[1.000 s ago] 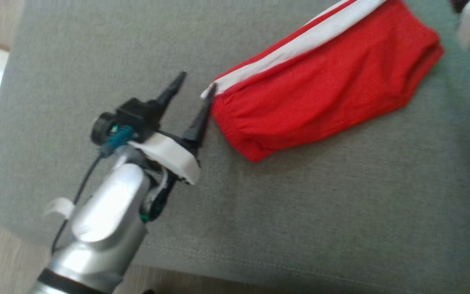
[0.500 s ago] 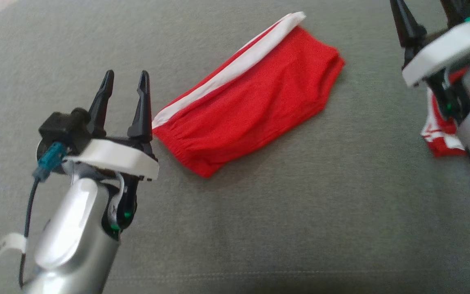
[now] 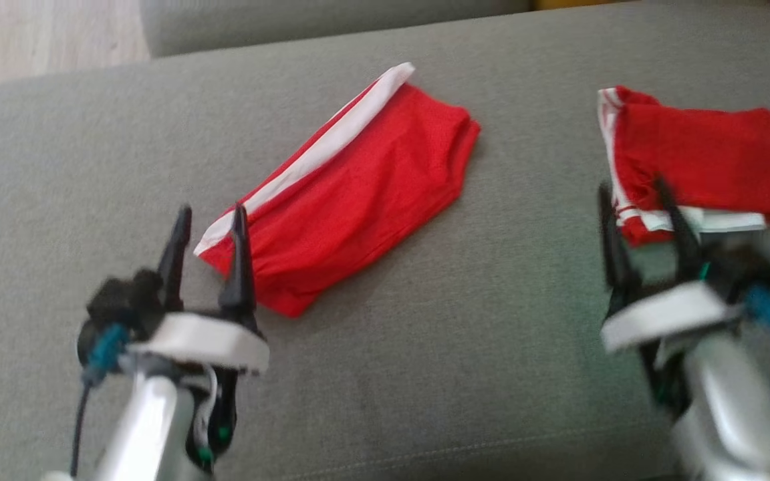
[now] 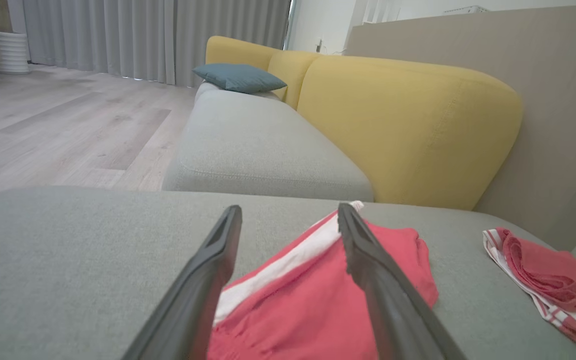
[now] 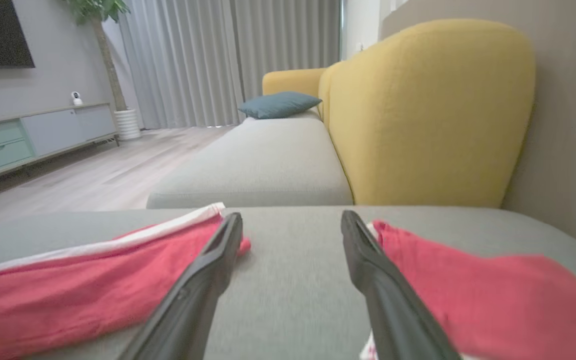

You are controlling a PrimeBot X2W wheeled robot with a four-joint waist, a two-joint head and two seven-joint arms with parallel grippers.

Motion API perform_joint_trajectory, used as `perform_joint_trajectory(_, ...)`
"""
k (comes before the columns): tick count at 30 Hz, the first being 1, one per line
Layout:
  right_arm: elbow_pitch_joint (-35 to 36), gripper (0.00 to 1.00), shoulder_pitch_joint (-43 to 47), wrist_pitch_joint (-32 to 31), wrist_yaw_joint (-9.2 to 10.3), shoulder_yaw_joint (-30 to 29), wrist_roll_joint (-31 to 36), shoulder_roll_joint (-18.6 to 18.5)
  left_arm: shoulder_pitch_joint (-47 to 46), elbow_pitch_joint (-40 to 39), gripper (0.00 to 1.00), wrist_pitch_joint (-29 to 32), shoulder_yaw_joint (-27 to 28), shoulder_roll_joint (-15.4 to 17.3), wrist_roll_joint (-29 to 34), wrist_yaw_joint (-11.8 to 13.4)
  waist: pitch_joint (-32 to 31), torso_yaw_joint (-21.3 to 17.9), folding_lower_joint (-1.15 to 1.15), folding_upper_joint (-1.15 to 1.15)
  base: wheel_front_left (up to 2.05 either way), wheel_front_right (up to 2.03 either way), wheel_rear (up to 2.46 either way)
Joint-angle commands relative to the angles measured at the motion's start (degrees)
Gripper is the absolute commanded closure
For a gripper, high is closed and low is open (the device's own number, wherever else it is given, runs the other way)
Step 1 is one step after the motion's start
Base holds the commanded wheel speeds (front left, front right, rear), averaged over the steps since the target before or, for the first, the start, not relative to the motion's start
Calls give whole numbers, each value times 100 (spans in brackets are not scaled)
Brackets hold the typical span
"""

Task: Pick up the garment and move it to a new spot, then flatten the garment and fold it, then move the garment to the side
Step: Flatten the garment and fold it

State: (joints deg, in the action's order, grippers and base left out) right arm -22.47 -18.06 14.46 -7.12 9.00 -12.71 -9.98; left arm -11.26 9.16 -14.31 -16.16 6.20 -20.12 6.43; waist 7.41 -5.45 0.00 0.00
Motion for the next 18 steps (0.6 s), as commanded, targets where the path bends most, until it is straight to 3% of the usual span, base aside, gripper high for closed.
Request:
perform_joint_trajectory(1, 285, 0, 81, 48, -36, 34, 129, 150, -36, -218, 0, -68, 241, 30, 98, -50, -89, -98, 0, 0, 0, 0, 0)
perform_joint_trajectory(7, 859, 0, 892, -41, -36, -288, 586, 625, 481, -254, 0, -68, 503, -186, 323, -107, -160, -207, 0, 0, 0, 0, 0)
perform_joint_trajectory(18, 1239, 0, 1189, -222, -36, -396, 534, 708, 606, -226, 0, -69, 620, -319, 583, -340, -107, -40, 0, 0, 0, 0, 0)
